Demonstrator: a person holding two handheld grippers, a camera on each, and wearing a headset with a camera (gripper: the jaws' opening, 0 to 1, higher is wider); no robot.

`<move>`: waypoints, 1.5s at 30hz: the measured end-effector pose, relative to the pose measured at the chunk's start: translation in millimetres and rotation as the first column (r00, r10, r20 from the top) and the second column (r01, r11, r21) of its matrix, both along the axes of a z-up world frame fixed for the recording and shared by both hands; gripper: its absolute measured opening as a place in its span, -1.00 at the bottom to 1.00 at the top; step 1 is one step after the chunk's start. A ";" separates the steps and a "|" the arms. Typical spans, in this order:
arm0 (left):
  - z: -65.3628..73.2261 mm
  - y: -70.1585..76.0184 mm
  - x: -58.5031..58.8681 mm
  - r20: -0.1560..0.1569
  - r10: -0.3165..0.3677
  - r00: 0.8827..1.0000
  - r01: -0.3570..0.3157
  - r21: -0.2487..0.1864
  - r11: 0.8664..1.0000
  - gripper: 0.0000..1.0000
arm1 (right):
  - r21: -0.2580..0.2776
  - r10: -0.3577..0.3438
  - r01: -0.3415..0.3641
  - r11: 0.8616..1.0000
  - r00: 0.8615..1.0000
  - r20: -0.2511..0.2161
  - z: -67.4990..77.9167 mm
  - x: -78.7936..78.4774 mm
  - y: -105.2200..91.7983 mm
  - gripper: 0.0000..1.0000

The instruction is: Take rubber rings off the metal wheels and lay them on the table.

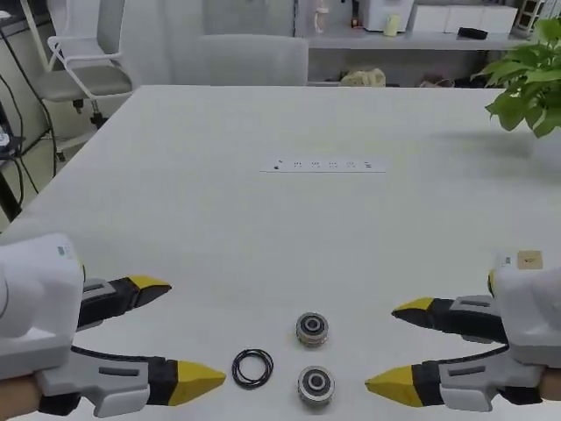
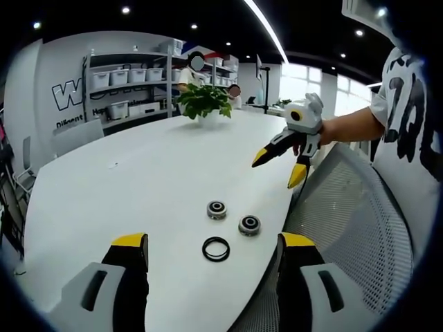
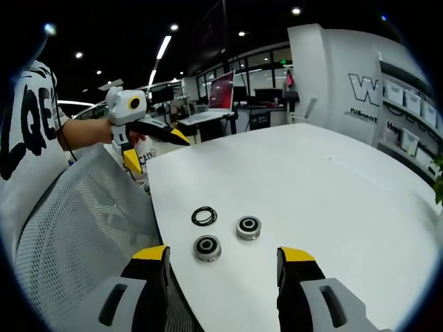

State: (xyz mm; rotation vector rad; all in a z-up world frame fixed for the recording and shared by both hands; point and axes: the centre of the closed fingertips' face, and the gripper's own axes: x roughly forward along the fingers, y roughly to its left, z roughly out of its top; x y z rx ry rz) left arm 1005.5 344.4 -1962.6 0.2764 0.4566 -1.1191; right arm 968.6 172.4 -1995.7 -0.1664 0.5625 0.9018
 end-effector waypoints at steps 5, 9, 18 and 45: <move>-0.5 -0.7 -1.6 -0.002 -0.004 1.000 0.004 0.004 1.000 0.47 | -0.007 -0.032 0.032 0.999 0.999 0.019 1.8 -3.9 -10.2 0.29; 0.4 -1.3 -2.3 0.000 -0.007 1.000 0.007 0.007 1.000 0.47 | -0.017 -0.051 0.052 0.999 0.998 0.032 2.9 -5.5 -18.0 0.33; 2.9 -3.1 -3.7 0.004 -0.006 1.000 0.006 0.003 1.000 0.47 | -0.012 -0.087 0.088 0.996 0.995 0.051 8.0 -10.4 -24.5 0.40; 2.2 -1.1 -7.3 0.001 -0.003 1.000 0.003 0.008 1.000 0.47 | -0.055 -0.059 0.062 0.997 0.997 0.056 -0.4 -18.2 -24.3 0.45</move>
